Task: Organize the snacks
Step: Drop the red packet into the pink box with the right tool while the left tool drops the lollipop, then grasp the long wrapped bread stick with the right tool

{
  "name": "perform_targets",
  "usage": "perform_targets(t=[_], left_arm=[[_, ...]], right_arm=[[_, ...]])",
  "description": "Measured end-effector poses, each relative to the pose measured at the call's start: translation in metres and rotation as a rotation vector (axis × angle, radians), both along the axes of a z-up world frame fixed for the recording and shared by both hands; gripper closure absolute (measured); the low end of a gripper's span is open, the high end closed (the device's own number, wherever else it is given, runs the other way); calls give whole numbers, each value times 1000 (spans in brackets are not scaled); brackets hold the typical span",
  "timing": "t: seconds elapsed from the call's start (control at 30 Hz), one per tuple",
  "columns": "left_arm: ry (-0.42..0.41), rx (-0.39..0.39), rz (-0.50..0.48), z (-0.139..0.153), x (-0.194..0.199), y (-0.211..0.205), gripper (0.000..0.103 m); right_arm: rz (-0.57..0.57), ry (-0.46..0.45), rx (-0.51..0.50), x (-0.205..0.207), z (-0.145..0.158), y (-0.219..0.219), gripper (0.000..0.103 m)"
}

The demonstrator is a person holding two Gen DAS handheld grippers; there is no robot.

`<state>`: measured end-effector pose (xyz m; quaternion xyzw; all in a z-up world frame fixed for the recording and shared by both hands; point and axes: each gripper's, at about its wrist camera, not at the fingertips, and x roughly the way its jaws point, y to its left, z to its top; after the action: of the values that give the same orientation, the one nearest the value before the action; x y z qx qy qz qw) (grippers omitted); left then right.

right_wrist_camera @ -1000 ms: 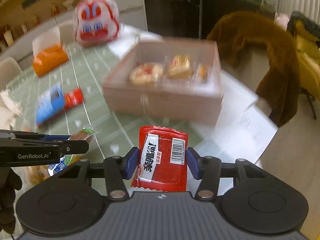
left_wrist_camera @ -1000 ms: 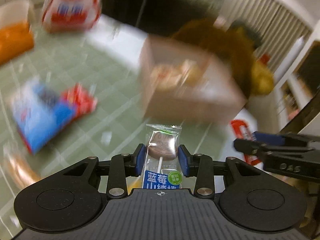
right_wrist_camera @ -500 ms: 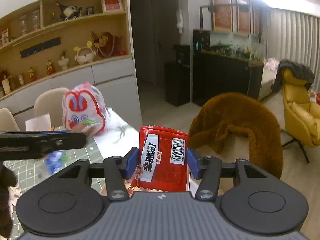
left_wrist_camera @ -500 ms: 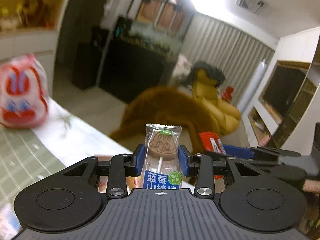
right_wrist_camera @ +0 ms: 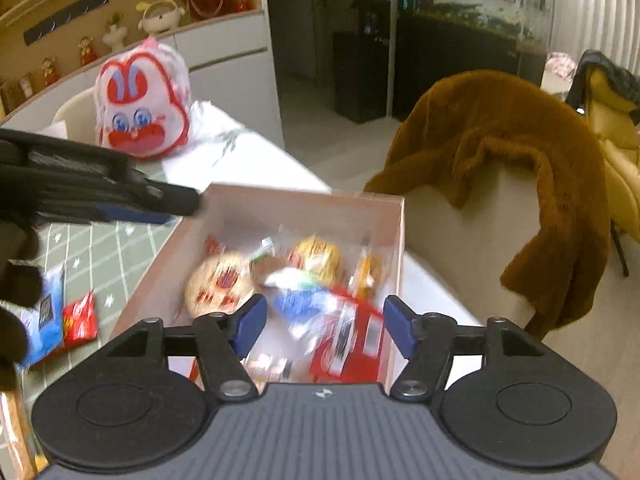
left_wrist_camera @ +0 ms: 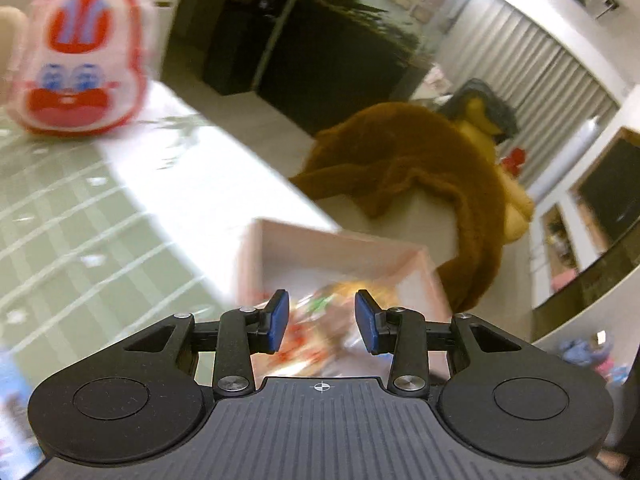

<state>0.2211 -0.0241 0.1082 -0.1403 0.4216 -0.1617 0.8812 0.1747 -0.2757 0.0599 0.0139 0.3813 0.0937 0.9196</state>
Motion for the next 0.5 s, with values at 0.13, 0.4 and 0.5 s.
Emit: perform_targets(t=[0.13,0.4,0.5], left_arm=[[78,67,17,-14,-43,43,62],[188,87,182,-41,-121,105,62],[195,84,263,-40,-142,121,62]], right_arm=[[15,24,11,-26,-6,10,36],[122,45,-4,-76,-3,63,26],[177,99,31,-89,-6,85,26]])
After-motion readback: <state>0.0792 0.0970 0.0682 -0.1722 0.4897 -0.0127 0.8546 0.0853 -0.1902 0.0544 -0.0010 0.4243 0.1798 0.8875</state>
